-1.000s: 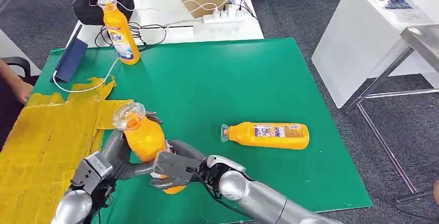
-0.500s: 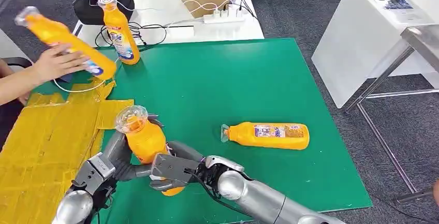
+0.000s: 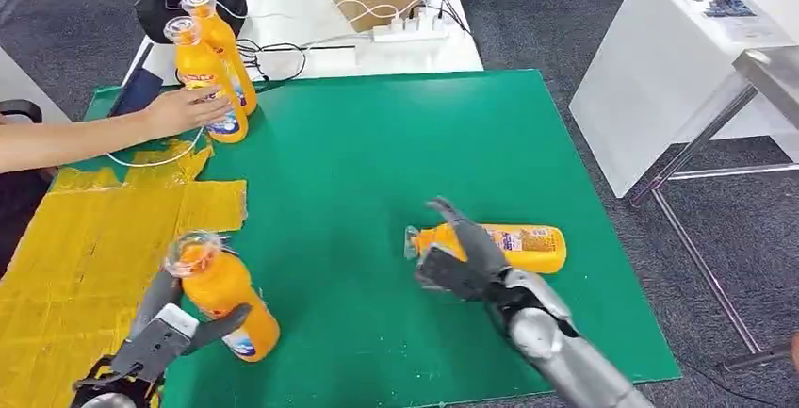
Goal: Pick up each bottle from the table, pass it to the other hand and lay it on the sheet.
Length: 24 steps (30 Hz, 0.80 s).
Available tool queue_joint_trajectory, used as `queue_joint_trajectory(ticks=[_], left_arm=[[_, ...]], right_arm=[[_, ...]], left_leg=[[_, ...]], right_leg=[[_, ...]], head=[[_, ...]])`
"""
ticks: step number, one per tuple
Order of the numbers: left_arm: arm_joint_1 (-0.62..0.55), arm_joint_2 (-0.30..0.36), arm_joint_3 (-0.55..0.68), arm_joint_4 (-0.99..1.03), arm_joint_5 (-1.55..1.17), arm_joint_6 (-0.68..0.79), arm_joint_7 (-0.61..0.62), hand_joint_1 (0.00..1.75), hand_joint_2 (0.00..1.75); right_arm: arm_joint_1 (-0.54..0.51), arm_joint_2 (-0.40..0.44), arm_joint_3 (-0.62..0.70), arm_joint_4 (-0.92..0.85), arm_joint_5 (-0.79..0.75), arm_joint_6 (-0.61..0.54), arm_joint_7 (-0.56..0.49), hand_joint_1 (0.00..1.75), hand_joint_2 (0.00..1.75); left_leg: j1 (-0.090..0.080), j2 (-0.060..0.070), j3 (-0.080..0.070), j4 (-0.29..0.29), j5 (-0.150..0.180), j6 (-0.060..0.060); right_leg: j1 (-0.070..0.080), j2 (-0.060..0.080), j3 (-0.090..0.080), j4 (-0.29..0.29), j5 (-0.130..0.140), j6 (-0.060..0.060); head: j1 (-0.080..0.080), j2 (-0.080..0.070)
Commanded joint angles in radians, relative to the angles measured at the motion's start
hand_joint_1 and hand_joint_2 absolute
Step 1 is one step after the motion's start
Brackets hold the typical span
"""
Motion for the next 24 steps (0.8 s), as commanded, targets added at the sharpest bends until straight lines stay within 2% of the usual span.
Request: queue_joint_trajectory(ticks=[1, 3, 5, 8, 9, 12, 14, 18, 19, 21, 24], left_arm=[[0.090, 0.009, 0.152, -0.011, -0.167, 0.065, -0.012, 1.75, 1.75], [0.087, 0.007, 0.147, -0.011, -0.169, 0.064, -0.012, 1.75, 1.75], [0.087, 0.029, 0.106, -0.003, -0.379, 0.181, 0.020, 1.75, 1.75], [0.076, 0.054, 0.048, 0.028, -0.533, 0.240, 0.043, 1.75, 1.75], [0.055, 0.073, -0.002, 0.062, -0.670, 0.302, 0.079, 1.75, 1.75], [0.040, 0.068, -0.019, 0.084, -0.681, 0.310, 0.088, 1.75, 1.75], [0.014, 0.098, -0.078, 0.123, -0.826, 0.381, 0.136, 1.75, 1.75], [-0.059, 0.120, -0.185, 0.270, -1.030, 0.469, 0.205, 1.75, 1.75], [-0.077, 0.116, -0.191, 0.291, -1.069, 0.552, 0.236, 1.75, 1.75], [-0.158, 0.188, -0.328, 0.350, -1.082, 0.523, 0.340, 1.75, 1.75], [-0.163, 0.190, -0.340, 0.360, -1.082, 0.515, 0.345, 1.75, 1.75]], right_arm=[[0.288, -0.044, -0.421, -0.294, 0.034, 0.047, -0.038, 0.00, 1.75], [0.284, -0.039, -0.414, -0.295, 0.039, 0.049, -0.037, 0.00, 1.75], [0.308, -0.040, -0.424, -0.314, 0.048, 0.050, -0.029, 0.00, 1.75], [0.342, -0.042, -0.453, -0.345, 0.048, 0.049, -0.027, 0.00, 1.75], [0.339, -0.046, -0.465, -0.344, 0.039, 0.053, -0.035, 0.00, 1.75], [0.328, -0.047, -0.469, -0.335, 0.035, 0.058, -0.036, 0.00, 1.75], [0.302, -0.053, -0.458, -0.312, 0.037, 0.070, -0.036, 0.00, 1.75], [0.239, -0.065, -0.397, -0.237, 0.043, 0.093, -0.025, 0.00, 1.75], [0.222, -0.076, -0.381, -0.245, 0.070, 0.042, -0.055, 0.00, 1.75], [0.164, -0.093, -0.352, -0.269, 0.057, 0.082, 0.000, 0.00, 1.75], [0.161, -0.095, -0.349, -0.268, 0.057, 0.086, 0.004, 0.00, 1.75]], left_leg=[[0.000, -0.002, 0.003, -0.001, -0.002, 0.001], [-0.001, 0.000, 0.005, -0.001, -0.002, 0.001], [0.000, 0.002, 0.006, -0.002, -0.003, 0.001], [-0.001, 0.001, 0.007, -0.002, -0.003, 0.000], [-0.001, 0.001, 0.007, -0.002, -0.002, 0.000], [-0.001, 0.001, 0.008, -0.002, -0.002, 0.000], [-0.001, 0.002, 0.008, -0.002, -0.001, 0.001], [-0.001, 0.003, 0.011, -0.005, -0.001, 0.001], [-0.001, 0.003, 0.010, -0.004, 0.000, 0.001], [-0.001, 0.004, 0.011, -0.005, 0.000, 0.002], [-0.001, 0.004, 0.009, -0.003, 0.000, 0.002]], right_leg=[[0.000, -0.003, 0.003, 0.000, -0.003, -0.002], [0.000, -0.002, 0.004, 0.000, -0.005, 0.000], [0.000, 0.000, 0.004, 0.000, -0.004, -0.001], [0.000, -0.002, 0.005, 0.000, -0.004, -0.001], [0.000, -0.002, 0.004, 0.000, -0.004, 0.000], [-0.001, -0.001, 0.005, -0.001, -0.004, 0.000], [0.000, -0.001, 0.005, -0.001, -0.003, 0.000], [0.000, -0.002, 0.009, -0.003, -0.003, -0.001], [0.000, -0.001, 0.007, -0.003, -0.002, -0.001], [0.000, -0.001, 0.008, -0.003, -0.002, -0.001], [0.000, -0.001, 0.006, -0.001, -0.003, -0.001]], head=[[0.000, 0.000], [0.000, 0.000], [0.000, 0.000], [0.000, 0.000], [0.000, 0.000], [0.000, 0.000], [0.000, 0.000], [0.000, 0.000], [0.000, 0.000], [0.000, 0.000], [0.000, 0.000]])
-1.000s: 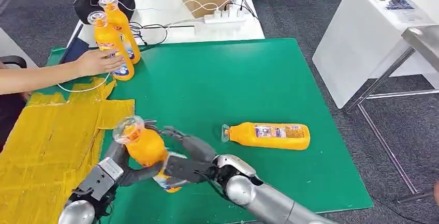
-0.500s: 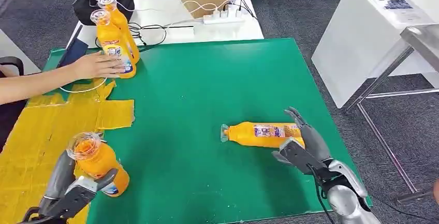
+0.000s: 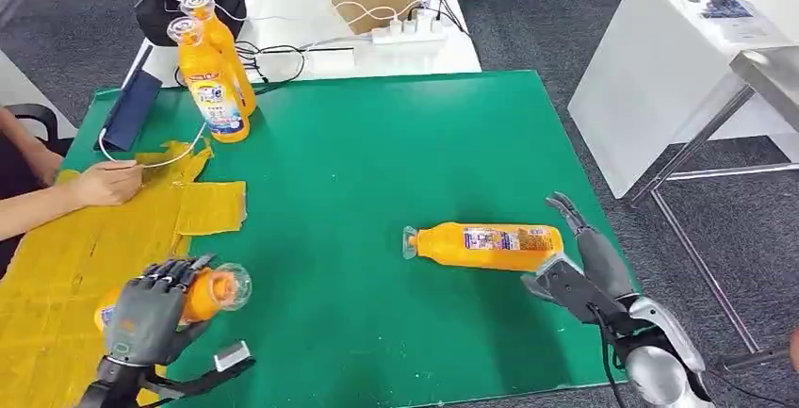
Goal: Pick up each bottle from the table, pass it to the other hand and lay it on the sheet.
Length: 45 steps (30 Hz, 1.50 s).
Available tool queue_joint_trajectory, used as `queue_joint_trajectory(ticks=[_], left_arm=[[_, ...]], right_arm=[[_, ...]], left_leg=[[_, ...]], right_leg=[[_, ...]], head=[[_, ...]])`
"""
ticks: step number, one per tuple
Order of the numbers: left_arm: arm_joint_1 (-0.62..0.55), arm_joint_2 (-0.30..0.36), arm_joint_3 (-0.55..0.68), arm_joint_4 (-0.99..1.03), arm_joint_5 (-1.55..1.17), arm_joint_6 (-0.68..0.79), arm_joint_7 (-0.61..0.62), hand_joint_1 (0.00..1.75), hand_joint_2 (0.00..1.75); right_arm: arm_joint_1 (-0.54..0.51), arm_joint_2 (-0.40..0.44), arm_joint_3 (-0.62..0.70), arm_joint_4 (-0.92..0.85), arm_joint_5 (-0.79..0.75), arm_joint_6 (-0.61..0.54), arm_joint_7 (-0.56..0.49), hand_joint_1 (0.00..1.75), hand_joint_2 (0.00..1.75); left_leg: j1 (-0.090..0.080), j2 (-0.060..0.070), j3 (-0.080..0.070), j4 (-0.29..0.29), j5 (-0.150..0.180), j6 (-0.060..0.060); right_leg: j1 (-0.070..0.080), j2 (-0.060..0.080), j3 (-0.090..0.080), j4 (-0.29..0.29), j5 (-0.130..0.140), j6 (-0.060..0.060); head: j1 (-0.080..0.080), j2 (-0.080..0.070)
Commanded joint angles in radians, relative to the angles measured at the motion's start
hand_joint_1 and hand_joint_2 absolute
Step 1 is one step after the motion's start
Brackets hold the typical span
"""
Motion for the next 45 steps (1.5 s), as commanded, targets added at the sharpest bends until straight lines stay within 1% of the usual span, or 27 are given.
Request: queue_joint_trajectory(ticks=[1, 6, 9, 10, 13, 14, 15, 16, 17, 18, 20, 21, 22, 23, 24, 25, 26, 27, 28, 30, 31, 33, 34, 38, 41, 42, 45], left_arm=[[-0.156, 0.098, -0.252, 0.232, -0.028, -0.002, 0.106, 1.75, 1.75], [-0.155, 0.099, -0.254, 0.236, -0.028, 0.001, 0.109, 1.75, 1.75], [-0.155, 0.099, -0.254, 0.236, -0.028, 0.001, 0.109, 1.75, 1.75], [-0.155, 0.099, -0.254, 0.236, -0.028, 0.001, 0.109, 1.75, 1.75], [-0.163, 0.101, -0.267, 0.252, -0.028, -0.015, 0.102, 1.75, 1.75], [-0.175, 0.102, -0.273, 0.281, -0.028, -0.059, 0.066, 1.75, 1.75], [-0.193, 0.108, -0.282, 0.318, -0.028, -0.078, 0.053, 1.75, 1.75], [-0.218, 0.105, -0.297, 0.385, -0.028, -0.088, 0.036, 1.75, 1.75], [-0.244, 0.103, -0.304, 0.443, -0.027, -0.103, 0.029, 1.75, 1.75], [-0.266, 0.098, -0.311, 0.495, -0.028, -0.101, 0.032, 1.75, 1.75], [-0.316, 0.091, -0.323, 0.610, -0.006, -0.101, 0.014, 1.75, 1.75], [-0.327, 0.087, -0.326, 0.640, 0.000, -0.098, 0.008, 1.75, 1.75], [-0.336, 0.085, -0.323, 0.666, 0.025, -0.104, -0.010, 1.75, 1.75], [-0.346, 0.092, -0.326, 0.689, 0.019, -0.122, 0.010, 1.75, 1.75], [-0.351, 0.099, -0.334, 0.700, 0.001, -0.147, 0.034, 1.15, 1.75], [-0.356, 0.110, -0.340, 0.711, -0.006, -0.172, 0.052, 0.00, 1.75], [-0.382, 0.126, -0.360, 0.752, -0.028, -0.237, 0.156, 0.00, 1.75], [-0.402, 0.120, -0.347, 0.786, -0.028, -0.236, 0.195, 0.00, 0.00], [-0.432, 0.119, -0.369, 0.837, -0.028, -0.235, 0.241, 0.00, 0.00], [-0.448, 0.119, -0.342, 0.895, -0.020, -0.219, 0.238, 0.00, 0.00], [-0.445, 0.134, -0.338, 0.901, -0.027, -0.213, 0.224, 0.00, 0.00], [-0.443, 0.170, -0.311, 0.888, -0.010, -0.202, 0.177, 0.00, 0.00], [-0.437, 0.170, -0.270, 0.869, 0.016, -0.234, 0.158, 0.00, 0.00], [-0.432, 0.168, -0.259, 0.846, 0.015, -0.249, 0.152, 0.00, 0.00], [-0.428, 0.164, -0.259, 0.836, 0.015, -0.242, 0.148, 0.00, 0.00], [-0.417, 0.159, -0.235, 0.815, 0.042, -0.214, 0.126, 0.00, 0.00], [-0.371, 0.156, -0.165, 0.706, 0.178, -0.214, 0.014, 0.00, 0.00]], right_arm=[[-0.118, -0.015, 0.077, 0.047, 0.001, 0.018, 0.035, 0.00, 1.75], [-0.111, -0.016, 0.079, 0.050, 0.001, 0.017, 0.031, 0.00, 1.75], [-0.111, -0.016, 0.079, 0.050, 0.001, 0.017, 0.031, 0.00, 1.75], [-0.111, -0.016, 0.079, 0.050, 0.001, 0.017, 0.031, 0.00, 1.75], [-0.115, -0.018, 0.084, 0.055, 0.001, 0.017, 0.031, 0.00, 1.75], [-0.122, -0.020, 0.093, 0.067, 0.001, 0.018, 0.031, 0.00, 1.75], [-0.134, -0.020, 0.105, 0.083, 0.001, 0.020, 0.031, 0.00, 1.75], [-0.147, -0.023, 0.120, 0.103, 0.002, 0.023, 0.031, 0.00, 1.75], [-0.162, -0.028, 0.137, 0.125, 0.003, 0.027, 0.031, 0.00, 1.75], [-0.182, -0.038, 0.156, 0.152, 0.002, 0.048, 0.044, 0.00, 1.75], [-0.241, -0.057, 0.196, 0.224, -0.013, 0.077, 0.064, 0.00, 1.75], [-0.252, -0.059, 0.206, 0.240, -0.013, 0.076, 0.064, 0.00, 1.75], [-0.263, -0.060, 0.216, 0.256, -0.013, 0.078, 0.064, 0.00, 1.75], [-0.270, -0.053, 0.230, 0.269, -0.012, 0.079, 0.066, 0.00, 1.75], [-0.269, -0.048, 0.239, 0.272, -0.008, 0.076, 0.067, 0.00, 1.75], [-0.273, -0.042, 0.250, 0.277, -0.001, 0.070, 0.070, 0.00, 1.75], [-0.279, -0.041, 0.277, 0.282, 0.024, 0.061, 0.060, 0.00, 1.75], [-0.289, -0.034, 0.294, 0.300, 0.036, 0.059, 0.059, 0.00, 1.75], [-0.303, -0.030, 0.310, 0.317, 0.038, 0.061, 0.060, 0.00, 1.75], [-0.305, -0.022, 0.328, 0.329, 0.055, 0.044, 0.052, 0.00, 1.75], [-0.302, -0.023, 0.334, 0.327, 0.055, 0.044, 0.051, 0.00, 1.75], [-0.311, -0.035, 0.348, 0.334, 0.055, 0.047, 0.043, 0.00, 1.75], [-0.314, -0.039, 0.353, 0.342, 0.053, 0.052, 0.048, 0.00, 1.75], [-0.317, -0.041, 0.354, 0.350, 0.054, 0.051, 0.048, 0.00, 1.75], [-0.320, -0.044, 0.358, 0.353, 0.048, 0.064, 0.053, 0.00, 1.75], [-0.320, -0.057, 0.364, 0.350, 0.046, 0.069, 0.055, 0.00, 1.75], [-0.303, -0.083, 0.367, 0.340, 0.039, 0.079, 0.052, 0.00, 1.75]], left_leg=[[0.000, 0.001, 0.005, -0.003, 0.000, 0.001], [-0.001, 0.001, 0.006, -0.003, -0.001, 0.002], [-0.001, 0.001, 0.003, -0.002, 0.000, 0.001], [-0.001, 0.001, 0.006, -0.003, -0.001, 0.002], [0.000, 0.001, 0.002, -0.001, -0.001, 0.001], [0.000, 0.001, 0.004, -0.002, -0.001, 0.001], [0.000, 0.001, 0.003, -0.002, 0.000, 0.001], [-0.001, 0.001, 0.006, -0.003, -0.001, 0.002], [0.000, 0.001, 0.004, -0.002, 0.000, 0.001], [-0.001, 0.002, 0.007, -0.004, 0.000, 0.002], [0.000, 0.002, 0.005, -0.003, 0.000, 0.001], [-0.001, 0.004, 0.008, -0.005, 0.000, 0.002], [0.000, 0.003, 0.007, -0.004, 0.000, 0.002], [0.000, 0.002, 0.005, -0.003, 0.000, 0.001], [-0.001, 0.003, 0.008, -0.005, 0.001, 0.002], [0.000, 0.001, 0.005, -0.003, 0.002, 0.002], [0.000, 0.002, 0.007, -0.004, 0.002, 0.002], [0.000, 0.002, 0.009, -0.005, 0.002, 0.003], [0.000, 0.000, 0.007, -0.002, 0.002, 0.002], [0.000, 0.000, 0.011, -0.005, 0.003, 0.003], [-0.001, 0.001, 0.013, -0.006, 0.004, 0.003], [0.000, 0.004, 0.013, -0.006, 0.002, 0.001], [0.000, 0.003, 0.013, -0.004, 0.001, 0.001], [0.000, 0.002, 0.016, -0.006, 0.002, -0.001], [-0.001, 0.004, 0.018, -0.008, 0.003, 0.000], [0.000, 0.000, 0.018, -0.006, 0.003, -0.001], [-0.001, 0.001, 0.018, -0.006, 0.003, -0.001]], right_leg=[[0.000, -0.001, 0.004, -0.002, 0.000, -0.002], [0.000, -0.001, 0.006, -0.002, -0.001, -0.002], [0.000, 0.000, 0.003, -0.001, -0.001, -0.001], [0.000, -0.001, 0.006, -0.002, -0.001, -0.002], [0.000, 0.000, 0.003, -0.001, 0.000, -0.001], [0.000, 0.000, 0.004, -0.001, -0.001, -0.002], [0.000, 0.000, 0.003, -0.001, 0.000, -0.001], [0.000, 0.000, 0.006, -0.002, 0.000, -0.002], [0.000, 0.000, 0.004, -0.002, 0.000, -0.001], [0.000, 0.000, 0.007, -0.003, 0.000, -0.002], [0.000, 0.001, 0.005, -0.002, 0.001, -0.002], [0.000, 0.002, 0.007, -0.004, 0.001, -0.003], [0.000, 0.002, 0.005, -0.003, 0.002, -0.002], [0.000, 0.001, 0.004, -0.002, 0.002, -0.003], [0.000, 0.001, 0.007, -0.004, 0.003, -0.005], [0.000, 0.000, 0.005, -0.002, 0.002, -0.004], [0.001, 0.000, 0.008, -0.004, 0.003, -0.005], [0.001, 0.001, 0.009, -0.004, 0.003, -0.005], [0.001, 0.000, 0.008, -0.002, 0.002, -0.004], [0.001, -0.001, 0.012, -0.003, 0.003, -0.005], [0.000, 0.000, 0.014, -0.004, 0.004, -0.006], [0.001, 0.003, 0.014, -0.003, 0.004, -0.006], [0.001, 0.003, 0.014, -0.002, 0.003, -0.005], [0.001, 0.001, 0.016, -0.001, 0.003, -0.005], [0.001, 0.002, 0.016, -0.003, 0.004, -0.006], [0.000, 0.000, 0.017, -0.001, 0.002, -0.005], [0.000, 0.000, 0.016, -0.001, 0.002, -0.005]], head=[[0.000, 0.000], [0.000, 0.000], [0.000, 0.000], [0.000, 0.000], [0.000, 0.000], [0.000, 0.000], [0.000, 0.000], [0.000, 0.000], [0.000, 0.000], [0.000, 0.000], [0.000, 0.000], [0.000, 0.000], [0.000, 0.000], [0.000, 0.000], [0.000, 0.000], [0.000, 0.000], [0.000, 0.000], [0.000, 0.000], [0.000, 0.000], [0.000, 0.000], [0.000, 0.000], [0.000, 0.000], [0.000, 0.000], [0.000, 0.000], [0.000, 0.000], [0.000, 0.000], [0.000, 0.000]])
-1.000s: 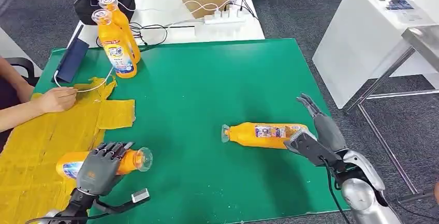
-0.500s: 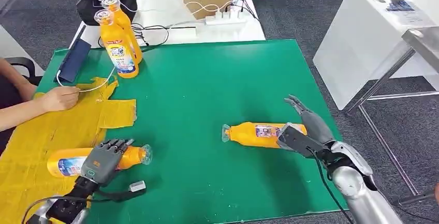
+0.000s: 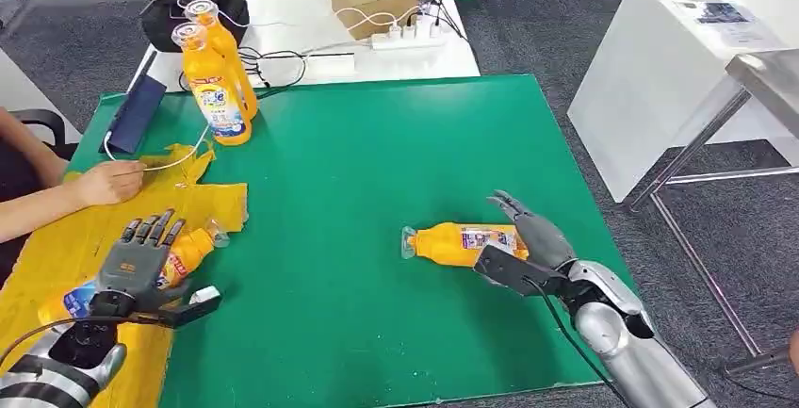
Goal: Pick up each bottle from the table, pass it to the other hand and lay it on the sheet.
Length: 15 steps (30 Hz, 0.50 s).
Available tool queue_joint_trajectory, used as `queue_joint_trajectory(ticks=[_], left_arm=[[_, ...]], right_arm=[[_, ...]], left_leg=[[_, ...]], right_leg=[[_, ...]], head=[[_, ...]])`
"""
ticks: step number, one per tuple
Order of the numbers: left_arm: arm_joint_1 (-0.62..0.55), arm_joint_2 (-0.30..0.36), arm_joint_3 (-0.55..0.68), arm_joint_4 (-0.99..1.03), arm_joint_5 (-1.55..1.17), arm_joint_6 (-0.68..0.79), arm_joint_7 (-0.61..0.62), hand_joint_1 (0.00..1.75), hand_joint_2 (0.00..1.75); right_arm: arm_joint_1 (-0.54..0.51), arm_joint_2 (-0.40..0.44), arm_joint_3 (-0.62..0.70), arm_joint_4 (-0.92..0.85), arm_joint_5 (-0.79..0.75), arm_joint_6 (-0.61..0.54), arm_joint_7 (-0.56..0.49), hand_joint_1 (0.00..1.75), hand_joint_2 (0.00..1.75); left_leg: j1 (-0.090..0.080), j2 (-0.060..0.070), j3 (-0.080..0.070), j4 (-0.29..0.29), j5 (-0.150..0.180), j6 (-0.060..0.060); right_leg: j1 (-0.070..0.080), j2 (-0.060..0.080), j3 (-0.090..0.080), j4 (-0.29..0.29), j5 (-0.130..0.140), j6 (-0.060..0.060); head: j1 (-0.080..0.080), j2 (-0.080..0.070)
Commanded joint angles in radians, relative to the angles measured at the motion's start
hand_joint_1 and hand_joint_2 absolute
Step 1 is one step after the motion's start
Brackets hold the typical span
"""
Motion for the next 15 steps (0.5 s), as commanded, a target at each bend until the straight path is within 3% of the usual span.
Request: queue_joint_trajectory(ticks=[1, 4, 5, 11, 13, 15], left_arm=[[0.116, -0.005, 0.110, -0.087, 0.187, 0.003, -0.161, 0.00, 0.00], [0.175, -0.002, 0.176, -0.242, 0.330, -0.023, -0.263, 0.00, 0.00], [0.204, -0.050, 0.256, -0.302, 0.472, -0.002, -0.352, 0.00, 0.00], [0.218, -0.077, 0.271, -0.341, 0.477, -0.004, -0.343, 0.00, 0.00], [0.261, -0.112, 0.317, -0.371, 0.567, -0.039, -0.419, 0.00, 0.00], [0.308, -0.153, 0.364, -0.423, 0.673, -0.037, -0.498, 0.00, 0.00]], right_arm=[[-0.034, -0.026, 0.064, 0.073, -0.016, 0.032, 0.002, 0.00, 1.75], [-0.047, -0.044, 0.095, 0.090, -0.015, 0.044, 0.005, 0.00, 1.75], [-0.058, -0.061, 0.119, 0.090, -0.010, 0.050, -0.010, 0.00, 1.75], [-0.062, -0.068, 0.121, 0.084, -0.011, 0.051, -0.011, 0.00, 1.75], [-0.059, -0.048, 0.134, 0.131, -0.016, 0.086, 0.007, 0.00, 1.75], [-0.064, -0.023, 0.155, 0.201, 0.035, 0.017, -0.015, 0.00, 1.75]], left_leg=[[-0.001, 0.005, 0.003, -0.003, -0.001, 0.002], [-0.001, 0.004, 0.002, -0.001, -0.002, 0.002], [-0.001, 0.005, 0.002, -0.001, -0.002, 0.002], [-0.002, 0.002, -0.002, -0.002, -0.001, 0.003], [-0.002, 0.002, -0.003, -0.002, -0.001, 0.003], [-0.001, 0.002, -0.003, -0.002, -0.001, 0.002]], right_leg=[[-0.001, 0.003, 0.001, -0.003, 0.001, -0.002], [0.000, 0.003, 0.001, -0.001, 0.000, -0.001], [0.000, 0.003, 0.001, -0.002, 0.000, -0.001], [-0.001, 0.000, -0.003, -0.002, 0.000, -0.001], [-0.001, 0.000, -0.004, -0.002, 0.000, -0.001], [-0.001, 0.001, -0.004, -0.003, 0.000, 0.000]], head=[[0.000, 0.000], [0.000, 0.000], [0.000, 0.000], [0.000, 0.000], [0.000, 0.000], [0.000, 0.000]])
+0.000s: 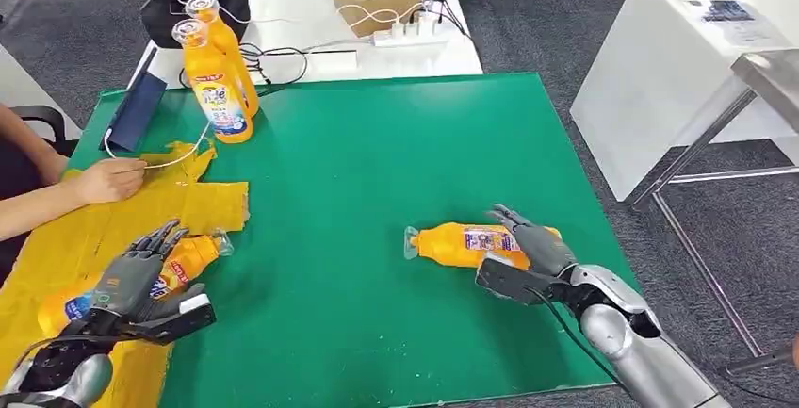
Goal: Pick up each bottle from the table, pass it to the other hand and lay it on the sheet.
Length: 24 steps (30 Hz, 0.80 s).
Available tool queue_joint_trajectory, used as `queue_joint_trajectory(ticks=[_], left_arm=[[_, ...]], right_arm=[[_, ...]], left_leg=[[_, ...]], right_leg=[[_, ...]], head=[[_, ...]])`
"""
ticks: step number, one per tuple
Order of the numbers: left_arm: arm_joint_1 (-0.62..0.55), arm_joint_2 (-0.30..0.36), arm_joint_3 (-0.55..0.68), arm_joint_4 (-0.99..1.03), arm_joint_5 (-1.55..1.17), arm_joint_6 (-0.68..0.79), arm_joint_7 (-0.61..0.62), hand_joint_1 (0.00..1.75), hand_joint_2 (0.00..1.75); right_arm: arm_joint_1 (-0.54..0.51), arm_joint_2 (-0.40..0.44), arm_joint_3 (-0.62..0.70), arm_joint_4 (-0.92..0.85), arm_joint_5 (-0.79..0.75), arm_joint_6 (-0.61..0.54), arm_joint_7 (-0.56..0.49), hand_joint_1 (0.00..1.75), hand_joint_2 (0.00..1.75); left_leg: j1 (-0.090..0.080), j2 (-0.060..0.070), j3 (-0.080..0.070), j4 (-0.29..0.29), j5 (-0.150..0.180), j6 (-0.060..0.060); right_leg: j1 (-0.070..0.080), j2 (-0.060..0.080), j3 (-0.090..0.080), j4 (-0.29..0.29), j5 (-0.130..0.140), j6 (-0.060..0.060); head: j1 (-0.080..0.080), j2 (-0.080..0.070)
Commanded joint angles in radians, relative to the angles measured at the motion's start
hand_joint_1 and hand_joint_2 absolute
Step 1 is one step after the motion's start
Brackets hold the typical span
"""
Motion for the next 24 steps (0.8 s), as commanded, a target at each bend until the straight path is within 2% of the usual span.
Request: queue_joint_trajectory(ticks=[1, 3, 5, 9, 13, 21, 24], left_arm=[[0.165, -0.160, 0.191, -0.198, 0.255, -0.046, -0.176, 0.00, 0.00], [0.191, -0.194, 0.237, -0.272, 0.372, -0.131, -0.208, 0.00, 0.00], [0.177, -0.238, 0.295, -0.295, 0.547, -0.276, -0.226, 0.00, 0.00], [0.129, -0.265, 0.342, -0.254, 0.755, -0.486, -0.249, 0.00, 0.00], [0.121, -0.256, 0.361, -0.212, 0.800, -0.543, -0.261, 0.00, 0.00], [0.141, -0.264, 0.380, -0.215, 0.809, -0.558, -0.269, 0.00, 0.00], [0.133, -0.270, 0.387, -0.201, 0.814, -0.565, -0.270, 0.00, 0.00]], right_arm=[[-0.060, 0.054, 0.097, 0.198, 0.060, -0.045, -0.005, 0.00, 1.75], [-0.075, 0.055, 0.099, 0.204, 0.064, -0.053, -0.005, 0.00, 1.75], [-0.114, 0.058, 0.094, 0.236, 0.061, -0.043, 0.004, 0.00, 1.75], [-0.242, 0.086, 0.128, 0.384, 0.063, -0.022, -0.018, 0.00, 1.75], [-0.346, 0.098, 0.166, 0.479, 0.059, -0.001, -0.036, 0.00, 1.75], [-0.430, 0.125, 0.245, 0.585, 0.103, -0.014, -0.012, 0.00, 1.75], [-0.469, 0.133, 0.289, 0.664, 0.120, 0.039, 0.018, 0.00, 1.75]], left_leg=[[0.000, 0.004, 0.006, -0.004, -0.001, 0.002], [0.000, 0.005, 0.006, -0.004, -0.002, 0.002], [0.000, 0.004, 0.000, -0.001, -0.001, 0.002], [0.000, 0.004, -0.001, -0.001, -0.001, 0.002], [0.000, 0.007, 0.000, -0.002, -0.001, 0.002], [0.000, 0.006, 0.001, -0.002, 0.000, 0.003], [0.000, 0.006, 0.001, -0.002, 0.000, 0.003]], right_leg=[[0.001, 0.002, 0.005, -0.005, 0.001, -0.002], [0.001, 0.003, 0.005, -0.005, 0.000, -0.002], [0.001, 0.002, -0.001, -0.002, 0.000, -0.001], [0.000, 0.002, -0.002, -0.002, 0.001, -0.002], [0.000, 0.005, -0.002, -0.002, 0.002, -0.002], [0.000, 0.003, -0.001, -0.002, 0.001, -0.002], [0.001, 0.003, -0.001, -0.002, 0.001, -0.002]], head=[[0.000, 0.000], [0.000, 0.000], [0.000, 0.000], [0.000, 0.000], [0.000, 0.000], [0.000, 0.000], [0.000, 0.000]])
